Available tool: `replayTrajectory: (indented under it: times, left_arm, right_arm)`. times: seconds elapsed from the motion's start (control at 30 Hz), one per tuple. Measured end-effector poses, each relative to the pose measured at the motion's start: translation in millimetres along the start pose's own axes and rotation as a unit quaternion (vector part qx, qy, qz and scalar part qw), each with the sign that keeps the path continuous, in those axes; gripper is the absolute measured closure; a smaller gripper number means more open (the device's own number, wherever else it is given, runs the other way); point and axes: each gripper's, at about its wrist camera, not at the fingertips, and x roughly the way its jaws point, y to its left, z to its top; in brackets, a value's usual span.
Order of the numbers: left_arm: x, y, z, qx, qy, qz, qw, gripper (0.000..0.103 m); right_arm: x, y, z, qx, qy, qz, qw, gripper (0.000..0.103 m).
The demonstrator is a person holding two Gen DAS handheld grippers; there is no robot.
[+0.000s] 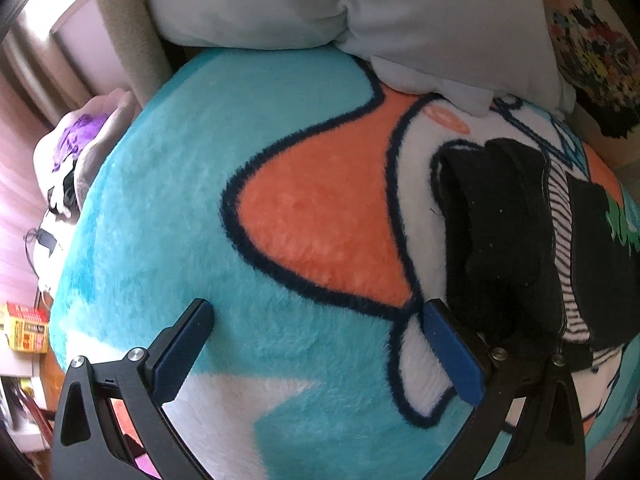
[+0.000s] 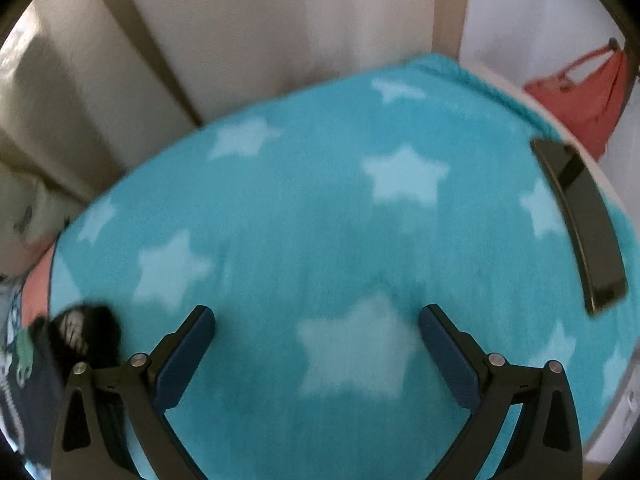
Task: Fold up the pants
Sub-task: 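Move both grippers toward the black pants lying on the cartoon throw, then close the left gripper on the pants edge while the right gripper grasps the striped lining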
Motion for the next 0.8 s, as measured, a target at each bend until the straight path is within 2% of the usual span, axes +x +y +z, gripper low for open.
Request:
replayTrajectory:
  times: [0.07,0.1,0.27,0.3,0.33,0.4,0.53,0.67,0.73,0.8]
  left_arm:
    - [0.0,-2.7,1.3,0.005,0.002,0.000,1.0000,0.000]
    - [-0.1,-3.4,1.1,0.004,0.003,0.001,1.0000,0.000]
    - [-0.8,7.0,9.8,-0.011,0.015,-0.005,0.9998,0.001]
    - [-3.7,11.5,10.1,-0.020,0.018,-0.006,0.9996,0.007]
    - [-8.0,15.3,9.9,-0.028,0.017,-0.006,0.9994,0.017]
    - [-19.4,20.0,9.9,-0.044,0.010,0.000,0.9990,0.029]
    - [-51.1,25.5,7.2,-0.081,-0.019,-0.011,0.9965,0.030]
    - [-78.9,16.3,5.2,-0.090,-0.045,-0.020,0.9948,0.030]
    - [-89.5,6.9,2.9,-0.089,-0.053,-0.033,0.9941,0.030]
    - [-90.0,5.4,5.2,-0.091,-0.050,-0.050,0.9934,0.030]
  right_arm:
    - [-5.1,11.4,-16.5,-0.018,0.040,-0.023,0.999,0.000]
    - [-7.3,14.4,-22.2,-0.024,0.046,-0.020,0.998,0.000]
    - [-16.2,12.3,-35.3,-0.032,0.039,-0.021,0.999,0.000]
    - [-14.4,12.5,-34.3,-0.032,0.038,-0.022,0.999,0.000]
    - [-13.4,13.2,-33.5,-0.031,0.035,-0.025,0.999,0.000]
    - [-13.3,15.8,-33.4,-0.030,0.029,-0.027,0.999,0.000]
    - [-15.0,17.8,-37.3,-0.059,-0.004,-0.023,0.998,0.000]
    - [-13.4,21.7,-28.2,-0.084,0.011,-0.038,0.996,0.001]
    - [-22.6,20.3,-18.6,-0.079,-0.006,-0.062,0.995,0.015]
    - [-38.6,15.7,-9.5,-0.060,-0.028,-0.041,0.997,0.019]
